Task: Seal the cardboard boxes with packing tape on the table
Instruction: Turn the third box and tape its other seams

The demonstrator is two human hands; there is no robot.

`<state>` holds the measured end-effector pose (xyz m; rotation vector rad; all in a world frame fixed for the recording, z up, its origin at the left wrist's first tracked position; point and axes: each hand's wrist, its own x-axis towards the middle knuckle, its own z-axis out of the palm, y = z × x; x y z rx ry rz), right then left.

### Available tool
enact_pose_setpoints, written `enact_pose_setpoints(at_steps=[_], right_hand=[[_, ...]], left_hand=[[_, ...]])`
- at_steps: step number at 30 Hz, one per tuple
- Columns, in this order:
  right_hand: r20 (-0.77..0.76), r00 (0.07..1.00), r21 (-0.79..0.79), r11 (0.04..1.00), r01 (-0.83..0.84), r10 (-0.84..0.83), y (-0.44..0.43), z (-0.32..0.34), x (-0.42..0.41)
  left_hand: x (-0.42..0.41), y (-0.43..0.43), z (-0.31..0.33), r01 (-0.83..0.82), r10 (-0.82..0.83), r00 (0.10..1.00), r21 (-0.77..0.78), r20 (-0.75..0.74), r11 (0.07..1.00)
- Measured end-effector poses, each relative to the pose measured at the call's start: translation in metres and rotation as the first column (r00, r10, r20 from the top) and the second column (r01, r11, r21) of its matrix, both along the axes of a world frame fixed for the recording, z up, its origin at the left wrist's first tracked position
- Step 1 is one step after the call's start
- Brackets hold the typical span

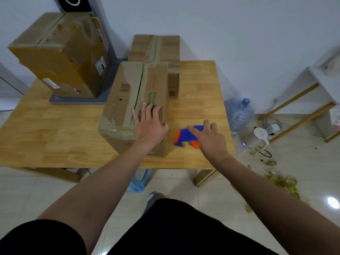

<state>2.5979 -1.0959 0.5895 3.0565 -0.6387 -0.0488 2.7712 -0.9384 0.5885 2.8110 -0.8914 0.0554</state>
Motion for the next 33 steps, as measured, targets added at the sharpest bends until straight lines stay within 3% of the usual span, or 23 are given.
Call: enact_pose_setpoints(at_steps=[5,8,13,20,27,33], right_hand=[[-0.178,0.964,0.019,0.979,0.204,-0.197,-0.032,-0.043,-0.035],[-0.184,0.944,0.202,0.929,0.310,-0.275,-0.041,-0.052,-0.031],[-0.199,0.908,0.445,0.792,0.419,-0.369,-0.054,-0.070,-0.008],[-0.369,0.825,0.587,0.581,0.564,-0.428,-0.054,-0.090,0.024],[-0.283,0.881,0.585,0.660,0.472,-0.379,-0.052,-0.079,0.029],[-0.229,0.922,0.575,0.721,0.388,-0.313,-0.026,-0.038,0.039]], left_hand=[[0.001,-0.002,0.000,-0.006,0.006,1.000,0.010,-0.003,1.000],[0.002,-0.004,-0.001,-0.010,0.010,1.000,0.028,-0.022,1.000],[0.002,-0.006,0.002,-0.022,0.023,1.000,0.061,-0.019,0.998],[0.003,-0.006,-0.006,-0.026,0.025,0.999,0.029,0.032,0.999],[0.004,-0.005,-0.006,-0.008,0.008,1.000,0.037,0.001,0.999],[0.003,0.000,0.016,0.059,-0.043,0.976,0.069,-0.212,0.996]])
